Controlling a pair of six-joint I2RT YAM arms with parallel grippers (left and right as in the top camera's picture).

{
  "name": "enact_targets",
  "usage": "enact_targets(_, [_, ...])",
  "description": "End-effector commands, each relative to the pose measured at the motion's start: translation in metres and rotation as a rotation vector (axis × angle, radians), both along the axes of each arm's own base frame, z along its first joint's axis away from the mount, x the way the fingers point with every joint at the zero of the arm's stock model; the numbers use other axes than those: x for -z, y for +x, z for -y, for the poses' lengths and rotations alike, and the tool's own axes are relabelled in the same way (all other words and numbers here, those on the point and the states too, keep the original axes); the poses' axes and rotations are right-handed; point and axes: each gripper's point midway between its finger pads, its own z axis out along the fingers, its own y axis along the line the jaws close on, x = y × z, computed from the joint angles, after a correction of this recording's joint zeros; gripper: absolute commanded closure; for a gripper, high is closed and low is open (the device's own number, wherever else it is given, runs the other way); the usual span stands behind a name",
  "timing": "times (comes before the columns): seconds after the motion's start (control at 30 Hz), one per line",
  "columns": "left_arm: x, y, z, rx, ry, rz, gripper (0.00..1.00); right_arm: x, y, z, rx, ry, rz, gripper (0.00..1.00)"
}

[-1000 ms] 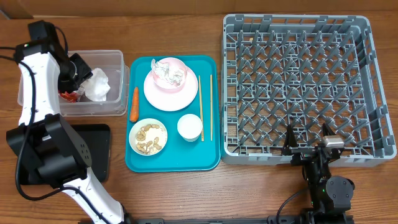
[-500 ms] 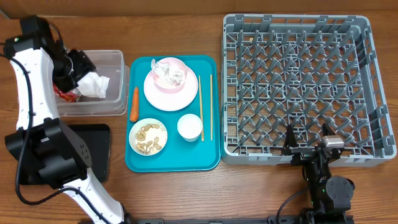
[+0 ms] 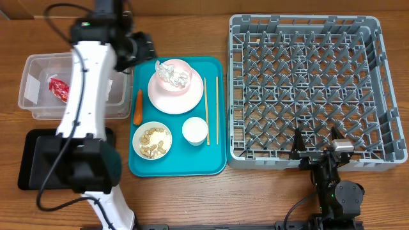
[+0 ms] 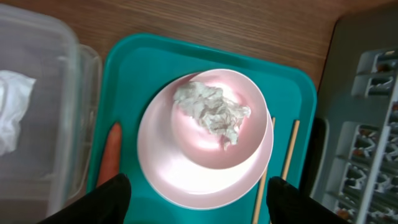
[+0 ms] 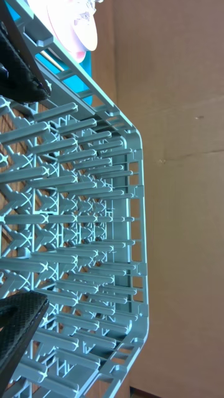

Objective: Sort waste into correct bins and load items into the dishwasher
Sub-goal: 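Return the left gripper to the plate and grasp the remaining tissue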

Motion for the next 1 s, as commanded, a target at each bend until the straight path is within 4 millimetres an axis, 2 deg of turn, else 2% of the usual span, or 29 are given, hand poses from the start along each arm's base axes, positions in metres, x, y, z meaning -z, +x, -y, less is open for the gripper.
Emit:
enact_targets(0.0, [0.024, 0.011, 0.014, 0.044, 0.139, -0.008, 0.28, 0.003, 0.001, 0.0, 0.001, -0.004, -0.003, 0.0])
enact_targets(0.1, [0.041, 0.018, 0.032, 0.076, 0.183, -0.01, 0.28, 0.003, 0.001, 0.0, 0.001, -0.004, -0.003, 0.0])
enact_targets(0.13, [0.054, 0.021, 0.041, 0.089, 0.194, -0.017, 0.29, 0.003, 0.001, 0.0, 0.001, -0.004, -0.003, 0.0])
enact_targets(0.2, [0.067, 0.024, 0.045, 0.082, 0.219, -0.029, 0.29, 0.003, 0.001, 0.0, 0.001, -0.004, -0.003, 0.0])
enact_targets(0.33, [0.091, 0.028, 0.042, 0.031, 0.257, -0.061, 0.29, 0.003, 0.001, 0.0, 0.001, -0.004, -0.003, 0.0])
enact_targets(0.5, [0.105, 0.032, 0.042, -0.002, 0.248, -0.076, 0.32, 0.003, 0.001, 0.0, 0.001, -0.004, -0.003, 0.0])
enact_targets(0.63, [0.126, 0.032, 0.043, -0.016, 0.25, -0.109, 0.35, 0.003, 0.001, 0.0, 0.001, -0.004, -0.003, 0.0])
enact_targets(0.77, [0.134, 0.04, 0.045, -0.018, 0.247, -0.094, 0.35, 0.003, 0.001, 0.0, 0.001, -0.004, -0.003, 0.0])
enact_targets(0.97, [0.134, 0.041, 0.045, -0.046, 0.235, -0.088, 0.36, 0.003, 0.001, 0.0, 0.001, -0.004, -0.003, 0.0])
